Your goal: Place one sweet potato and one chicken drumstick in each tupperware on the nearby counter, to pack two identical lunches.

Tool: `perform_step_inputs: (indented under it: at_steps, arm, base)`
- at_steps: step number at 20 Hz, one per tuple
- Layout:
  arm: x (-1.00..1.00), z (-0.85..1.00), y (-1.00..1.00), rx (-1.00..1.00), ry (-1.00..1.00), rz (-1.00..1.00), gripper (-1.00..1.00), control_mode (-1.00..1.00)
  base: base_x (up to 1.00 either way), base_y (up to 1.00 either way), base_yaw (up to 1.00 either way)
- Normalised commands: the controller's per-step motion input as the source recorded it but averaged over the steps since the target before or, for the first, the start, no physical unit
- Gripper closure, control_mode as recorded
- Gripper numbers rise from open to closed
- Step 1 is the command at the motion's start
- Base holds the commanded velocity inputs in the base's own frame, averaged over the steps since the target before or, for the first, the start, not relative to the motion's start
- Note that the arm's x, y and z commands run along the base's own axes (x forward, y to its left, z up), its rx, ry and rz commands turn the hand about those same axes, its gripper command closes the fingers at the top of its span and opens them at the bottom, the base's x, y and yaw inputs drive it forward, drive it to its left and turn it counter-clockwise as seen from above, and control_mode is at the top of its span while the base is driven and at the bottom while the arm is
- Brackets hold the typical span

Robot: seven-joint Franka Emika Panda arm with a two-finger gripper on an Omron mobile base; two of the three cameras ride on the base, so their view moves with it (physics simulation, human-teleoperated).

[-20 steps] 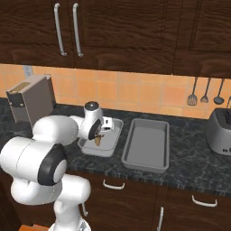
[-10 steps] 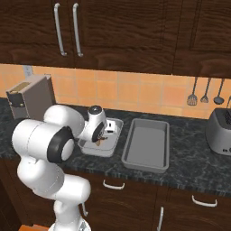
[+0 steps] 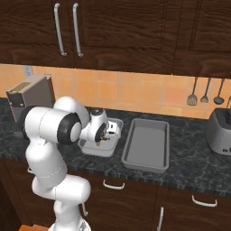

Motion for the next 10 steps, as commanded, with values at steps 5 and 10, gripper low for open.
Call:
perform_step_inputs:
  at_steps: [5, 10]
  arm:
    - [0.0, -0.49, 0.0, 0.0, 0.0, -0.01, 1.0, -1.0]
    - [0.0, -0.43, 0.0, 0.0, 0.0, 0.0, 1.0, -1.0]
  base:
    - [0.0, 0.0, 0.0]
    - [0.0, 0.0, 0.0]
